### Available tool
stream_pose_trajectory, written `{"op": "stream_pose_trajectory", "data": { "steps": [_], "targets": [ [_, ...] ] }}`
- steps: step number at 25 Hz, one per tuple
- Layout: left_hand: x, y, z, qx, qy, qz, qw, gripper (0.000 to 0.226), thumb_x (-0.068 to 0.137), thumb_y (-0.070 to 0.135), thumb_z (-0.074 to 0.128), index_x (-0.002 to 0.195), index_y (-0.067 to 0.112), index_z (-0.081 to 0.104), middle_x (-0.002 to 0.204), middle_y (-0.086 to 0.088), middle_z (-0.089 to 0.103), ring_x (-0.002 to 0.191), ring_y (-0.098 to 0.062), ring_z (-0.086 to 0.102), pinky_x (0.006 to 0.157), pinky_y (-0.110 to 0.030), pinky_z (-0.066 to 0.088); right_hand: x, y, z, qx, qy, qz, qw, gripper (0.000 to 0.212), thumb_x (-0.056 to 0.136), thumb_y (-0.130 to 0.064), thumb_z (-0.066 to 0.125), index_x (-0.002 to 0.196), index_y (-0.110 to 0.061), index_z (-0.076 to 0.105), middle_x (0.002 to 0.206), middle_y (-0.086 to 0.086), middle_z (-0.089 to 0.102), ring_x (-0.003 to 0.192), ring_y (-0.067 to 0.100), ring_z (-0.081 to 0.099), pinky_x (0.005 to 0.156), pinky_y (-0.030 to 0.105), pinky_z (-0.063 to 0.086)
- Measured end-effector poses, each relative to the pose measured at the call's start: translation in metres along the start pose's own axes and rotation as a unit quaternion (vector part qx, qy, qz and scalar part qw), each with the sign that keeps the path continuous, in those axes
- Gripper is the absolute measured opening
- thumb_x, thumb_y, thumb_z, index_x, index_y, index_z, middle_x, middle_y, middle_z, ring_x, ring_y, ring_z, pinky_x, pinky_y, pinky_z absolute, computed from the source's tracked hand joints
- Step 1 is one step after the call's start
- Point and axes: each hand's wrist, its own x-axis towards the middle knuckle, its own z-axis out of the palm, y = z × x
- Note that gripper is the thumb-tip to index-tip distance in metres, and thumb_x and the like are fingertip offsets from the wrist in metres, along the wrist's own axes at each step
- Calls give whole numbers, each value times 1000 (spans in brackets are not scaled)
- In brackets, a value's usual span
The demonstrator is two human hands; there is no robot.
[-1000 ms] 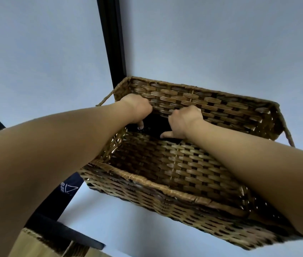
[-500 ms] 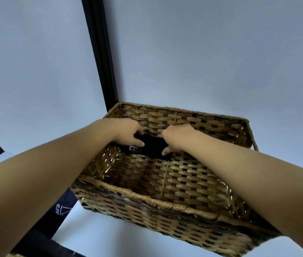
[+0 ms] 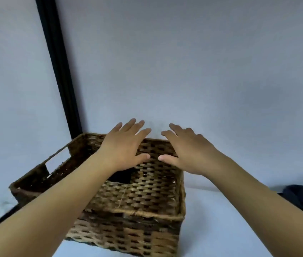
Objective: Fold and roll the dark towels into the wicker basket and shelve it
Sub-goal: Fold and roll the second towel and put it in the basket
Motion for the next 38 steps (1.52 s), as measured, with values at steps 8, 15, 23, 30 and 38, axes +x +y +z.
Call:
{"op": "stream_pose_trajectory", "data": {
  "steps": [8,15,23,30,38],
  "targets": [
    [21,219,-22,-81,124,75,986,71,97,53,51,158,24,29,168,-3,18,156,-24,10,125,-48,13,-165,155,-19,5,29,114,993,67,96,-65,42,152,-30,30,164,-3,19,133,27,43,98,42,45],
    [19,387,20,-282,-23,106,953,70,98,61,45,158,37,20,168,11,10,155,-12,7,122,-35,16,-305,251,38,17,-24,242,970,67,96,-64,45,150,-26,36,160,1,29,135,31,40,107,44,38],
    [-1,488,81,-507,-124,86,849,76,92,59,60,156,44,23,166,11,20,151,-4,20,120,-30,25,-382,262,93,166,19,337,927,38,98,-53,51,121,-23,55,125,-4,53,113,25,54,94,44,45],
    [6,508,87,-627,-92,36,773,76,97,35,65,157,44,20,152,17,39,143,0,33,115,-19,27,-379,267,96,291,147,325,888,21,99,-43,55,103,-25,64,97,-12,63,89,6,59,77,26,47],
    [4,481,52,-629,-24,34,776,48,83,49,75,122,36,51,121,23,56,107,3,58,92,-23,51,-339,262,67,349,200,284,870,16,98,-36,61,97,-24,72,87,-15,70,81,-2,63,69,19,48]
  ]
}}
